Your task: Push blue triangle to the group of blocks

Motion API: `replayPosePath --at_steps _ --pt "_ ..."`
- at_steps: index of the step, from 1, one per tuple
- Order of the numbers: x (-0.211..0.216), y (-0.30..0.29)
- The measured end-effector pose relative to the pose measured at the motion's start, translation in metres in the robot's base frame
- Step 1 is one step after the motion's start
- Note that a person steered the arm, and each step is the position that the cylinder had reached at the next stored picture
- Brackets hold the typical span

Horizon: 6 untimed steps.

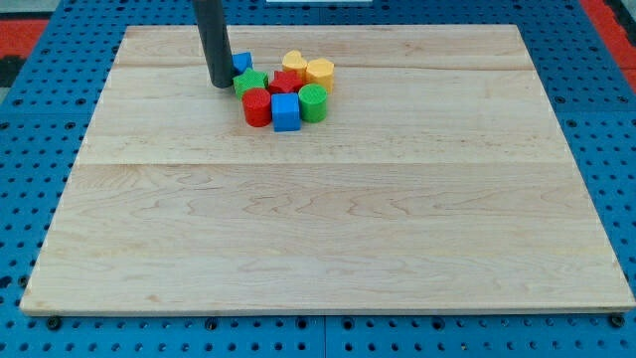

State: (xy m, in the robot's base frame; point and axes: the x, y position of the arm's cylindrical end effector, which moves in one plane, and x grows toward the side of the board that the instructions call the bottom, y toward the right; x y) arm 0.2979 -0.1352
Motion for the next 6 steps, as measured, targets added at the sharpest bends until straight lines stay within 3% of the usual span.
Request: replayPosePath --at_steps 6 --pt "-0.042 0.022"
